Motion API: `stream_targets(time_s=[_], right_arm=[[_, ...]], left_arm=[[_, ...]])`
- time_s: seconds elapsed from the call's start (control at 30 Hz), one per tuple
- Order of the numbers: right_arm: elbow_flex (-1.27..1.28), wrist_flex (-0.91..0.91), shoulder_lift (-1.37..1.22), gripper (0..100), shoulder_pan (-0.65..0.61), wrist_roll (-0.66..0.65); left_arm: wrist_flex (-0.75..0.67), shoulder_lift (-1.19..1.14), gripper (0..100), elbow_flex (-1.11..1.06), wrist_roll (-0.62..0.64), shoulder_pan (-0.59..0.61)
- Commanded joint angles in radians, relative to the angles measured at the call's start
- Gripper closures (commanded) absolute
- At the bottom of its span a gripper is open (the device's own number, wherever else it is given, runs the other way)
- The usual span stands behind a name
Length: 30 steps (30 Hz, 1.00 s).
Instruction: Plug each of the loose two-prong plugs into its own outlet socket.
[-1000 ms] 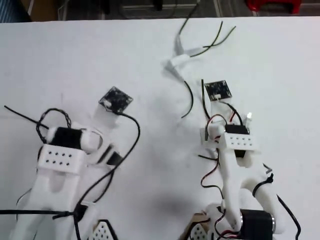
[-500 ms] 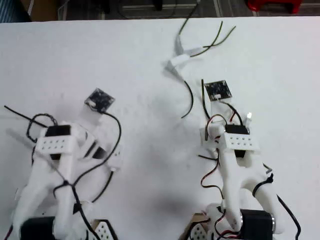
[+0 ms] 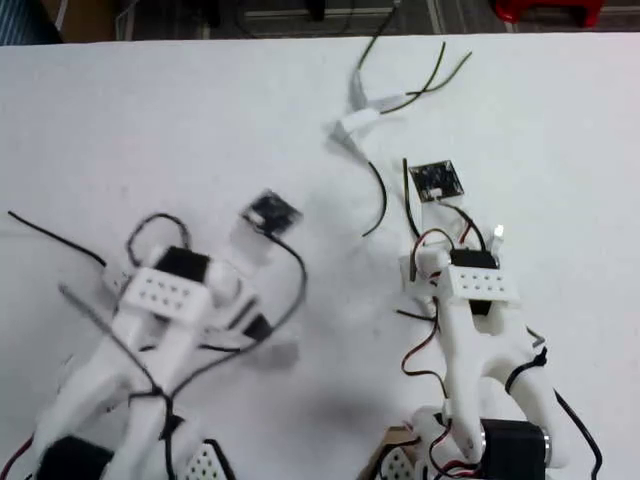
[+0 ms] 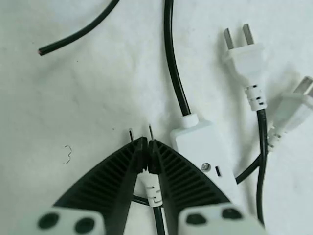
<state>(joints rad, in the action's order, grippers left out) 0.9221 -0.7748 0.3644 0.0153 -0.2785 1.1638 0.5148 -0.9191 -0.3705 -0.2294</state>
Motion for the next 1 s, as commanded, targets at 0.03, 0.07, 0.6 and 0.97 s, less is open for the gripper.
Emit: stream_targets(time_s=[0.03, 0.07, 0.6, 0.97], right_arm=[[-0.005, 0.016, 0.013, 98.1, 0.002, 0.005], [-0.005, 0.016, 0.013, 98.1, 0.002, 0.005], [-0.005, 0.018, 0.013, 98.1, 0.004, 0.0], [-0.003, 0.038, 0.012, 98.1, 0.004, 0.003]], left_arm=[[0.121, 0.176, 72, -0.014, 0.094, -0.282], [0.146, 0.206, 72, -0.028, 0.094, -0.329], [0.169, 0.407, 72, -0.103, -0.367, -0.177], [0.245, 0.406, 72, -0.175, -0.928, -0.054]])
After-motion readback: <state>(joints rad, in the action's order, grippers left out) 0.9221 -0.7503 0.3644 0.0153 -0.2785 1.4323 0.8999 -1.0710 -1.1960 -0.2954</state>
